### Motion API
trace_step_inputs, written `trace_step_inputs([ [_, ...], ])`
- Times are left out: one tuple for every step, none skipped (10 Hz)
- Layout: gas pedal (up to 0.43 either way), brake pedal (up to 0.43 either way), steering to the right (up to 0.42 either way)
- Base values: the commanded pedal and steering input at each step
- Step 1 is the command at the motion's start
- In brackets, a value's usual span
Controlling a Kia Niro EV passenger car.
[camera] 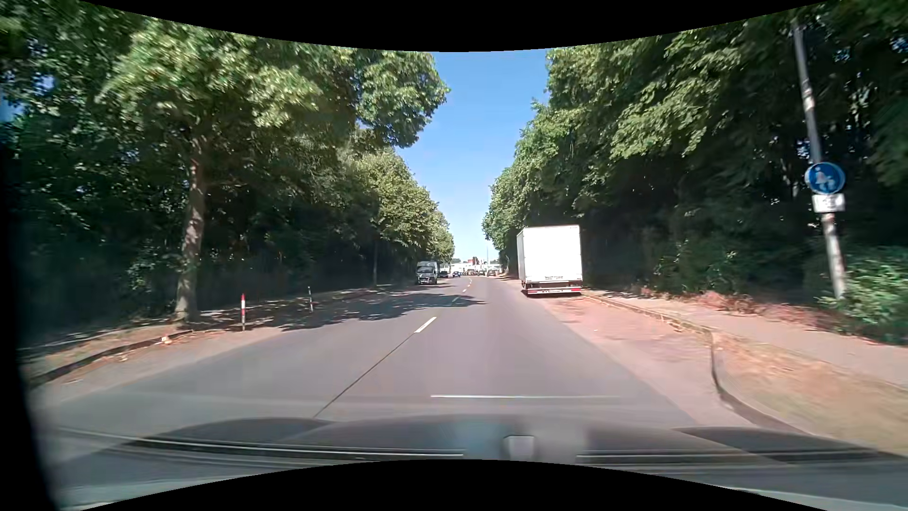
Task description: Follow the waypoints while adhering to traffic rules and regulations
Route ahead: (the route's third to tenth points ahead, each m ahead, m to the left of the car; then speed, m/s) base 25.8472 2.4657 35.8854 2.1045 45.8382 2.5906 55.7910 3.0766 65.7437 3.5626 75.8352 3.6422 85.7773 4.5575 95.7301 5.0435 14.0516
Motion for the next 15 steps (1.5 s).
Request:
trace_step_inputs([
  [0.15,0.006,0.006],
  [0.15,0.006,0.005],
  [0.15,0.006,0.005],
  [0.15,0.006,0.005],
  [0.15,0.006,0.005],
  [0.15,0.006,0.004],
  [0.15,0.006,0.005],
  [0.15,0.006,0.004],
  [0.15,0.006,0.004],
  [0.15,0.006,0.005],
  [0.15,0.006,0.005],
  [0.15,0.006,0.005],
  [0.15,0.006,0.004],
  [0.15,0.006,0.005],
  [0.15,0.006,0.005],
])
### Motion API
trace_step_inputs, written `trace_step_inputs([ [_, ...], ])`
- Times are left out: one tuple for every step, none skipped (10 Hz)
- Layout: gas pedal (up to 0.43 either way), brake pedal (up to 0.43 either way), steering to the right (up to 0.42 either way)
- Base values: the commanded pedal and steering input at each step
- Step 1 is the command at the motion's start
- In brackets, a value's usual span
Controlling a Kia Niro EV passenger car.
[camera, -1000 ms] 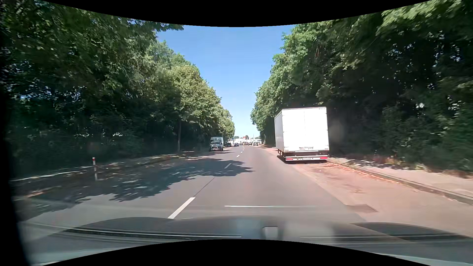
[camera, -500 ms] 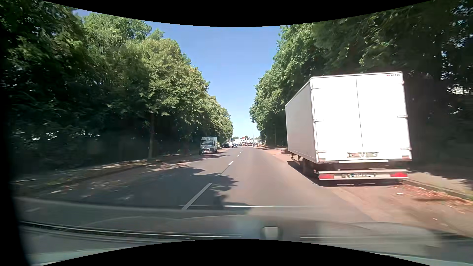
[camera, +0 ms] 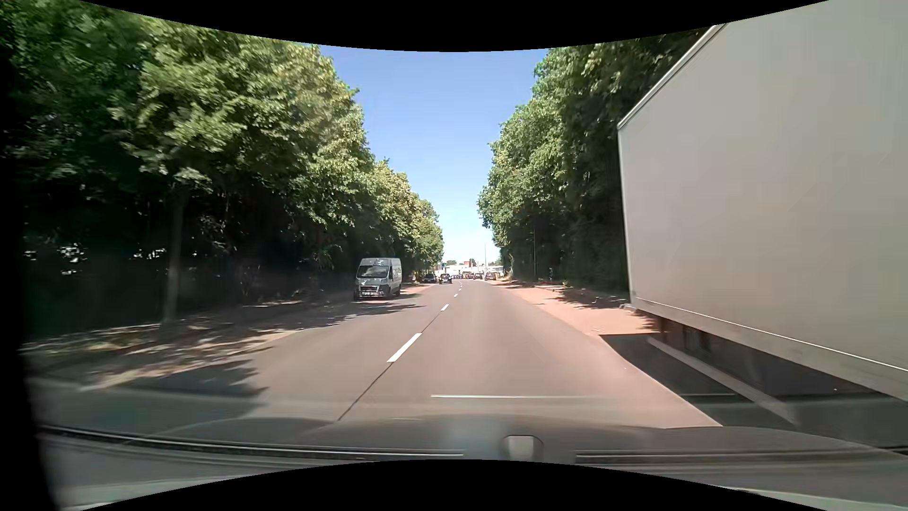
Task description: Follow the waypoints while adhering to traffic rules and regulations
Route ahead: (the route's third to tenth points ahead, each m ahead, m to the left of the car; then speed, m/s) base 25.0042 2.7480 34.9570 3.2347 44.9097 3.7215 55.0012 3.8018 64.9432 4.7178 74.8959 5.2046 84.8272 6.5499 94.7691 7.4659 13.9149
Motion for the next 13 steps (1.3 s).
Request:
trace_step_inputs([
  [0.15,0.006,0.004],
  [0.15,0.006,0.003],
  [0.15,0.006,0.0],
  [0.15,0.006,-0.001],
  [0.15,0.006,-0.001],
  [0.15,0.006,-0.001],
  [0.15,0.006,0.0],
  [0.15,0.006,0.0],
  [0.15,0.006,0.0],
  [0.15,0.006,0.0],
  [0.15,0.006,0.0],
  [0.15,0.006,0.0],
  [0.15,0.006,0.0],
])
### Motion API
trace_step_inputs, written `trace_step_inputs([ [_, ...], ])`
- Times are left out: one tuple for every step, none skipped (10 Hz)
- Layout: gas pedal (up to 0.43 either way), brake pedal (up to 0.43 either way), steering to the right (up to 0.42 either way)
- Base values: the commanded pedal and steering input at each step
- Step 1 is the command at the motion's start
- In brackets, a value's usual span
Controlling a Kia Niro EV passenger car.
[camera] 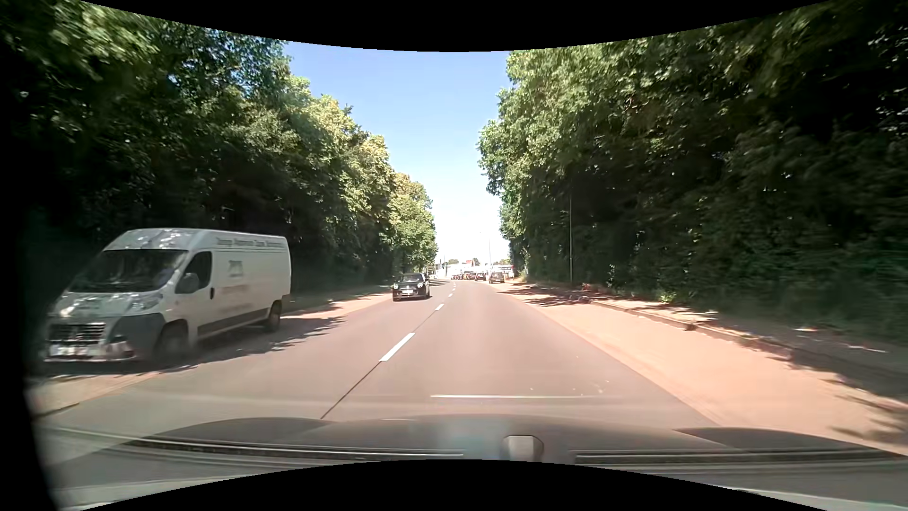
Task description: Follow the waypoints while adhering to traffic rules and regulations
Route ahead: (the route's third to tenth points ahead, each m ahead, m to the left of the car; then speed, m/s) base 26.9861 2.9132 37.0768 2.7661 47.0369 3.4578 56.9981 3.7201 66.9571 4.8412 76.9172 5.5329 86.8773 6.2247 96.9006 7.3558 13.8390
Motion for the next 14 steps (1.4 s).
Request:
trace_step_inputs([
  [0.15,0.006,0.0],
  [0.15,0.006,0.0],
  [0.15,0.006,0.0],
  [0.15,0.006,0.0],
  [0.15,0.006,0.0],
  [0.15,0.006,0.0],
  [0.15,0.006,0.0],
  [0.15,0.006,-0.003],
  [0.157,0.006,-0.003],
  [0.157,0.006,-0.003],
  [0.157,0.006,-0.003],
  [0.157,0.006,-0.003],
  [0.169,0.006,-0.003],
  [0.169,0.006,-0.003],
])
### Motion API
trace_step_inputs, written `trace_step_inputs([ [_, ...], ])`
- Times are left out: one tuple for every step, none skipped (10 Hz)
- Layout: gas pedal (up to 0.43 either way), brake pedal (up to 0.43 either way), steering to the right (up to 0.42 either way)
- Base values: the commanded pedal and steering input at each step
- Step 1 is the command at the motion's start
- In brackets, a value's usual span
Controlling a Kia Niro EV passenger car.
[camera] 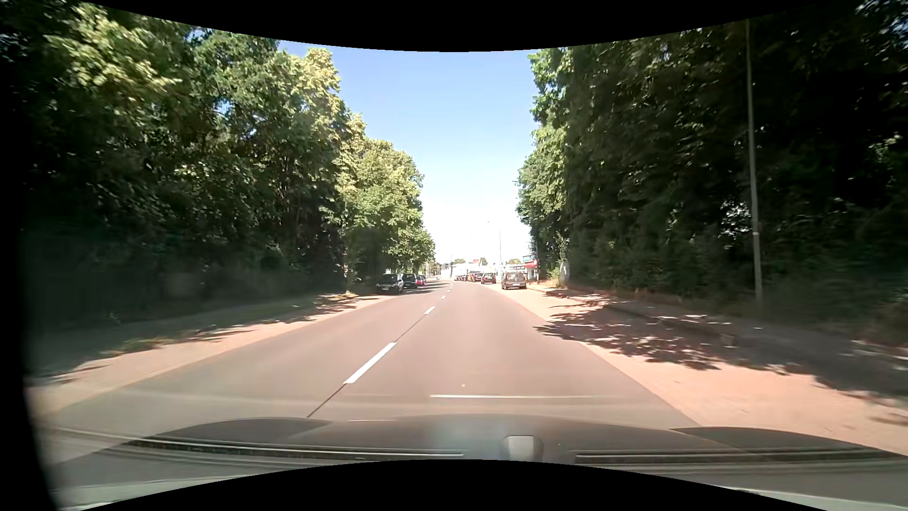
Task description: Follow the waypoints while adhering to traffic rules and regulations
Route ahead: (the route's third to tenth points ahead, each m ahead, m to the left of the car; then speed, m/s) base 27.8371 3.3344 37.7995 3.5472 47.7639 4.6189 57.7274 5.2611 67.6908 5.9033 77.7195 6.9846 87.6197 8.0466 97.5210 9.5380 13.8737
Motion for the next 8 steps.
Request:
trace_step_inputs([
  [0.169,0.006,-0.004],
  [0.169,0.006,-0.004],
  [0.169,0.006,-0.004],
  [0.169,0.006,-0.004],
  [0.169,0.006,-0.004],
  [0.169,0.006,-0.004],
  [0.169,0.006,-0.005],
  [0.157,0.006,-0.004],
])
